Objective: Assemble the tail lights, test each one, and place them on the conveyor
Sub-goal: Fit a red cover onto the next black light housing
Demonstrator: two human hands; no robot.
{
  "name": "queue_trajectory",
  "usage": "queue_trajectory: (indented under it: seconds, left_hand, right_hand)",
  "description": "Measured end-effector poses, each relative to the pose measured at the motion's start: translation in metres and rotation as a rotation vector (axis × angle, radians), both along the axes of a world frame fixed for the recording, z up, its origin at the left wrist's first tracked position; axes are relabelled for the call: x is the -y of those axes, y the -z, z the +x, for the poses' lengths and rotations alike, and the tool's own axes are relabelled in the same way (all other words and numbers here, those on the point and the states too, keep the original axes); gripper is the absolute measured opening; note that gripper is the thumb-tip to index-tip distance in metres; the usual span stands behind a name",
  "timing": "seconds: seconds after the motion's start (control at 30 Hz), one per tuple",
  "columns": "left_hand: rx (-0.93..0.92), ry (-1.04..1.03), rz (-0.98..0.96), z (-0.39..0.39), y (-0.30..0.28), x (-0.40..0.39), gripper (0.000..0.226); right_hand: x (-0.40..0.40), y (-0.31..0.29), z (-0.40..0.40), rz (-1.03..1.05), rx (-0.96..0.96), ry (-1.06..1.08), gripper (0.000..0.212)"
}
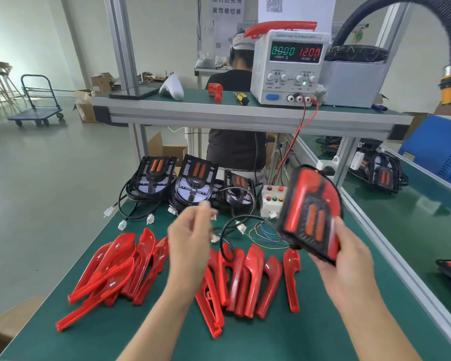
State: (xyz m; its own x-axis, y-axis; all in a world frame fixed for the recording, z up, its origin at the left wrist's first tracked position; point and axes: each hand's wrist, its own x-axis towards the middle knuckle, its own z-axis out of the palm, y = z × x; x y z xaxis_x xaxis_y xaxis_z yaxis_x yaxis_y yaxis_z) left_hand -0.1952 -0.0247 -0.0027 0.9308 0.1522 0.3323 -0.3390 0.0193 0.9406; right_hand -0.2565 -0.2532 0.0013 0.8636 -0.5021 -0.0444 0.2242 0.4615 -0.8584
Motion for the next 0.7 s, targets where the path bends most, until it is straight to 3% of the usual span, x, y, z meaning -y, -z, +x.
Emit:
queue_trajectory:
  seconds: [0.03, 0.1, 0.13, 0.2, 0.27, 0.5, 0.7]
  left_hand:
    - [-0.025, -0.103, 0.024, 0.005, 0.005, -0.008, 0.032]
    - [-0.100, -0.235, 0.197, 0.011, 0.017, -0.023, 0.031]
    - [-0.137, -0.274, 0.288, 0.014, 0.022, -0.029, 0.029]
    - [-0.198, -0.288, 0.411, 0.020, 0.032, -0.037, 0.026]
    - [-0.244, -0.270, 0.497, 0.031, 0.041, -0.041, 0.027]
    - [-0.500, -0.226, 0.513, 0.099, 0.055, -0.036, 0.046]
    - [-0.680, -0.095, 0.450, 0.147, 0.068, -0.003, 0.034]
  right_hand:
    - [0.007, -0.006, -0.001, 0.127, -0.043, -0.046, 0.025]
    - [0.018, -0.001, -0.004, 0.126, -0.148, 0.021, 0.063]
    - [0.028, 0.005, -0.007, 0.137, -0.174, 0.035, 0.067]
    - [0.052, 0.022, -0.018, 0.229, -0.105, 0.063, 0.041]
    - [0.065, 0.034, -0.036, 0.164, -0.184, 0.307, 0.004]
    - [0.088, 0.068, -0.068, -0.027, -0.716, 0.390, 0.036]
    - [0.094, 0.080, -0.058, -0.154, -0.773, 0.326, 0.035]
